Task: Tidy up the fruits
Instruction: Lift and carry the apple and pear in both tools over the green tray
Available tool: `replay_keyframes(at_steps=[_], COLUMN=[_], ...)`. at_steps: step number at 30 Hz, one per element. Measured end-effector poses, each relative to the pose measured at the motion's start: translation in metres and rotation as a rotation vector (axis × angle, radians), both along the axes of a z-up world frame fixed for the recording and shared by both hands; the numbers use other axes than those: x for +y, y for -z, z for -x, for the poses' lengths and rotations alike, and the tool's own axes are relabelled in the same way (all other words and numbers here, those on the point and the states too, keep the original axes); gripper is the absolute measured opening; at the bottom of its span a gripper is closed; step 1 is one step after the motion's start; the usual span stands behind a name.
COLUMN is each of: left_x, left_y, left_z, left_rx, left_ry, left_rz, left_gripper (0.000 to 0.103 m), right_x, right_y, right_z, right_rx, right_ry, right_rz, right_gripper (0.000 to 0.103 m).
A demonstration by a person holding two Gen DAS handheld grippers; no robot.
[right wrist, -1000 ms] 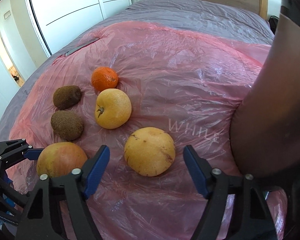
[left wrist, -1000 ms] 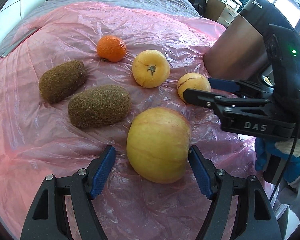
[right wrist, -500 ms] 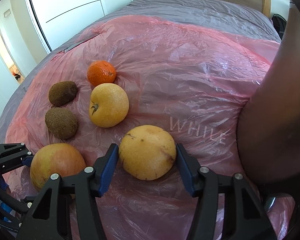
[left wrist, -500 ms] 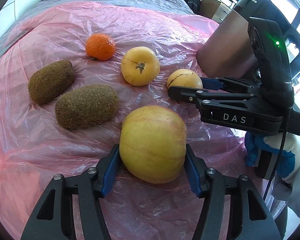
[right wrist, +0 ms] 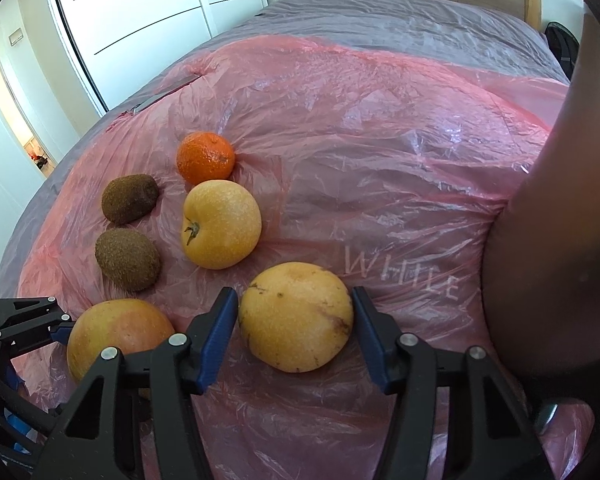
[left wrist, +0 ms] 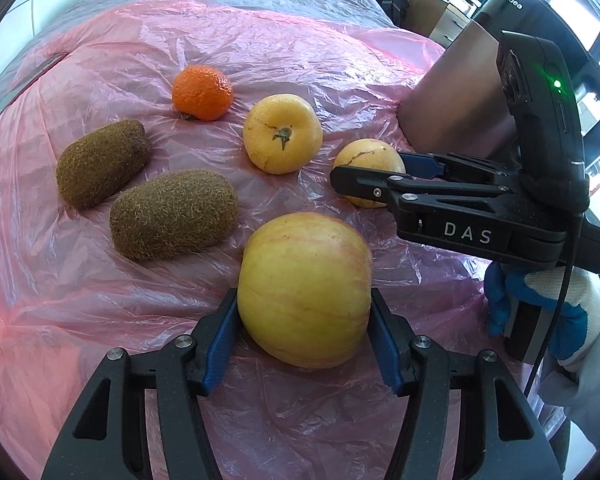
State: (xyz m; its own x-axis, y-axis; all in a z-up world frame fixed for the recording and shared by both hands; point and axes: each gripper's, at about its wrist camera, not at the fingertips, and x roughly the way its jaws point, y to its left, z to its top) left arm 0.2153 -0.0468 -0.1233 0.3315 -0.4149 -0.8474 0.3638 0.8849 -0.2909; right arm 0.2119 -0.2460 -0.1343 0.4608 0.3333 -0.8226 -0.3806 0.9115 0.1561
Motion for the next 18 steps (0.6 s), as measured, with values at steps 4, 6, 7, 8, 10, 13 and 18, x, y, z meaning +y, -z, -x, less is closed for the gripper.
replay_keyframes(at_steps=[4, 6, 7, 8, 10, 13, 18], left_x=[0.002, 0.004, 0.004, 0.005, 0.007, 0.012, 0.022], left_y=[0.0, -0.001, -0.001, -0.002, -0.002, -0.005, -0.011], left_z=[0.0, 0.002, 0.003, 0.004, 0.006, 0.01, 0.017], left_rx=[0.002, -0.006, -0.012, -0.014, -0.018, -0.026, -0.028], left_ry=[-0.013, -0.017, -0.021, -0.027, -0.038, -0.054, -0.073], left_rz=[0.023, 0.028, 0.032, 0.036, 0.044, 0.051, 0.066], left_gripper=[0.054, 0.054, 0.054, 0.054, 0.054, 0.054, 0.054], right_x=[-0.003, -0.004, -0.004, -0.005, -0.006, -0.007, -0.008], right_y=[0.0, -0.001, -0.001, -0.002, -0.004, -0.006, -0.013], right_z=[0.002, 0.003, 0.003, 0.003, 0.005, 0.008, 0.014], right_rx=[-0.005, -0.006, -0.005, -0.007, -0.009, -0.009, -0.014], right_ry=[0.002, 0.0, -0.001, -0.002, -0.005, -0.006, -0.014], right_rz=[-0.013, -0.019, -0.022, -0.027, -0.029, -0.033, -0.038], right_gripper=[0.09, 0.09, 0.09, 0.089, 0.089, 0.089, 0.089])
